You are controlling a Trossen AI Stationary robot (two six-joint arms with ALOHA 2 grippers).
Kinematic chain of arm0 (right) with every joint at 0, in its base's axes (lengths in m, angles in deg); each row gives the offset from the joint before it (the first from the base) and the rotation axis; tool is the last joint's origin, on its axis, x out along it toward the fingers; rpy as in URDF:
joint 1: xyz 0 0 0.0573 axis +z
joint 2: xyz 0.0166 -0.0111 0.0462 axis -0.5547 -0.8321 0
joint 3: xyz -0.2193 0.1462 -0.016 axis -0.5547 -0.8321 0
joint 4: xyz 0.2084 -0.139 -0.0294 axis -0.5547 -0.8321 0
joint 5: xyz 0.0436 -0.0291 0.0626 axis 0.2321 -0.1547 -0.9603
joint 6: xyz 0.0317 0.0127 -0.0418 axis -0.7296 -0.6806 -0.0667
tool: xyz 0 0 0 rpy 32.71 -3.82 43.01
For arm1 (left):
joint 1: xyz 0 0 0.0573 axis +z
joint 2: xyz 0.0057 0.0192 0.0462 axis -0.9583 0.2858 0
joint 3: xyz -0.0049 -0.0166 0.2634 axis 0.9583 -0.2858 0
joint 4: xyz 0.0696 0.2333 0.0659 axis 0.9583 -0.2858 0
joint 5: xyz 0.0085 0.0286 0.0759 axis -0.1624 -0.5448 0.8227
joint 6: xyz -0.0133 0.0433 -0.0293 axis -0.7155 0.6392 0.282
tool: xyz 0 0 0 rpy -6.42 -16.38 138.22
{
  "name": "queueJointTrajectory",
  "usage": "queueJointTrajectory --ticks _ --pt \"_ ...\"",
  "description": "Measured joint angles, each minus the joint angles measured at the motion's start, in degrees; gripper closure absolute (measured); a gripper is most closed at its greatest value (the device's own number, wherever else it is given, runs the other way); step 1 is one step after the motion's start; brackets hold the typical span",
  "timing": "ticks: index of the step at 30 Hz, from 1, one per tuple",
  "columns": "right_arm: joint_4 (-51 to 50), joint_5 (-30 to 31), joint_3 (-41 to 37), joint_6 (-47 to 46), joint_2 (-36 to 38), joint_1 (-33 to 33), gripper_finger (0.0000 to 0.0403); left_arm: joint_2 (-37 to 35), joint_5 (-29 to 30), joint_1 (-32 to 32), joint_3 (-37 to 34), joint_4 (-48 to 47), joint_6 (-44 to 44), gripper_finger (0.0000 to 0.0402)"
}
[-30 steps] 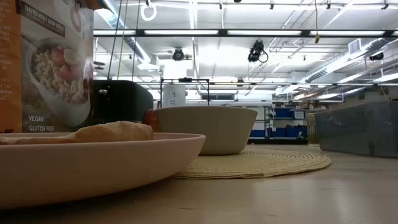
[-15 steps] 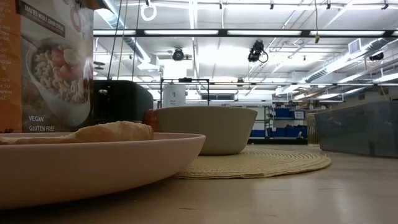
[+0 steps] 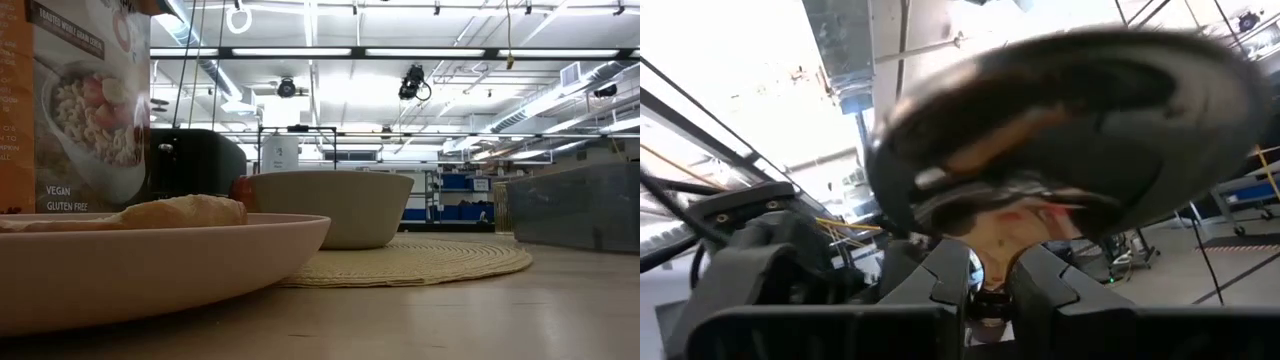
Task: Arrange a breakfast setting
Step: Put the purple spoon to the right of the gray bowl on the yellow placemat
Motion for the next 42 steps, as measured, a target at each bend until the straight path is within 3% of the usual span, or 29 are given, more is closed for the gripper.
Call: queueJointTrajectory --ticks 9,14,18,21,26,32,42 --pt "-3.02 -0.51 0.00 -3.37 0.45 -1.12 0.0351 -0.89 0.26 -0.82 -0.01 -7.09 -3.27 0.0254" --pt "-15.53 -0.24 0.00 -3.75 3.17 -1.39 0.0351 -3.86 -0.48 -2.07 -0.02 -18.83 -14.98 0.0182" --pt "-30.48 -0.25 0.00 -4.67 5.88 -1.08 0.0351 -8.16 -5.24 -3.07 0.00 -31.35 -28.51 0.0150" --pt "-43.20 -0.78 0.02 -7.63 6.70 -0.51 0.0351 -10.97 -8.29 -4.36 0.00 -38.53 -39.04 0.0145" --pt "-62.36 -1.62 -0.48 -11.71 5.99 2.93 0.0351 -14.47 -8.16 -8.99 0.04 -46.28 -51.63 0.0149" --pt "-78.52 -4.61 -3.07 -20.53 2.52 8.02 0.0351 -15.93 -2.57 -17.27 0.04 -51.87 -58.57 0.0156" --pt "-77.39 -8.40 -15.09 -41.54 -5.17 15.77 0.0351 -20.04 2.80 -29.72 0.00 -59.91 -59.63 0.0157"
